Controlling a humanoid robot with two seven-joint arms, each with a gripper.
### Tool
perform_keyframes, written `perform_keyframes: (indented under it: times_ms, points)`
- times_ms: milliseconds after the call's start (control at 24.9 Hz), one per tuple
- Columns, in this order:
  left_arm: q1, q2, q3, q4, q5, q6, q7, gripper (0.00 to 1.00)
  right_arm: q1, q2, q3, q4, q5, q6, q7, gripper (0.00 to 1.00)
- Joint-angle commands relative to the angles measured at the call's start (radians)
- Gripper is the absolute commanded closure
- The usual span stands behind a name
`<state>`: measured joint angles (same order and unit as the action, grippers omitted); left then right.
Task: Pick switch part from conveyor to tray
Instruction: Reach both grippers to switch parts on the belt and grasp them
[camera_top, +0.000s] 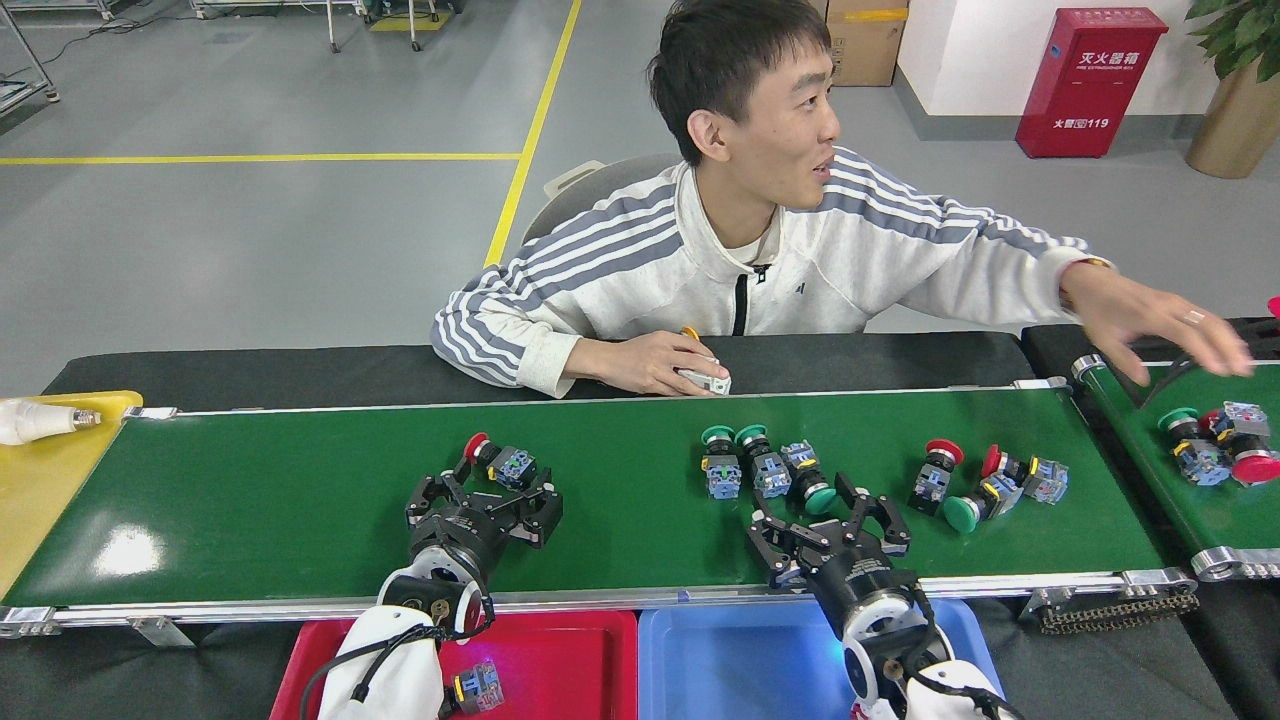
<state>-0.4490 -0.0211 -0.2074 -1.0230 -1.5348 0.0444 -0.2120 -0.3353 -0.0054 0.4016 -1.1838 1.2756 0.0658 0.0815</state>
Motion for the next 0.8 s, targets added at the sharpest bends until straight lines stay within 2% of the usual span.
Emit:
perform_keyframes:
  times_ms: [0,160,241,321,441,481,562,642,722,762]
  points:
    - [-0.028,0.0,0.005,-0.002,-0.002,0.02,0.011,0.1,-0.036,0.025,0.003,0.029,0.005,0.003,0.003,0.02]
    - [-0.03,-0.002,0.006,0.011,0.001,0.022,0.013,0.38,-0.093,0.082,0.003,0.125,0.034,0.0,0.003,0.02]
    - [-0.03,-0.002,0.006,0.017,0.007,0.02,0.013,0.62,-0.12,0.108,0.005,0.173,0.05,0.0,0.001,0.02]
    - [-0.031,-0.002,0.005,0.026,0.009,0.017,0.014,0.75,-0.149,0.131,0.005,0.226,0.053,-0.001,0.001,0.02]
    - [-0.033,-0.003,0.005,0.031,0.01,0.012,0.04,0.83,-0.177,0.145,0.003,0.276,0.053,0.002,0.001,0.07]
    - [-0.031,-0.003,0.003,0.029,0.01,0.008,0.059,0.86,-0.177,0.145,0.003,0.279,0.053,0.002,0.001,0.15]
    - [-0.028,-0.002,-0.003,0.021,0.009,-0.012,0.079,0.88,-0.177,0.14,0.005,0.279,0.054,-0.001,0.001,0.42]
    - [-0.003,-0.002,-0.004,-0.026,0.004,-0.1,0.079,0.89,-0.176,0.13,0.006,0.277,0.054,-0.003,0.0,0.7]
    - [0.069,0.007,-0.007,-0.164,-0.004,-0.234,0.077,0.89,-0.174,0.117,0.005,0.276,0.053,-0.003,-0.005,0.86]
    - [0.102,0.015,-0.006,-0.218,-0.004,-0.291,0.074,0.89,-0.172,0.113,0.005,0.271,0.053,-0.004,-0.006,0.89]
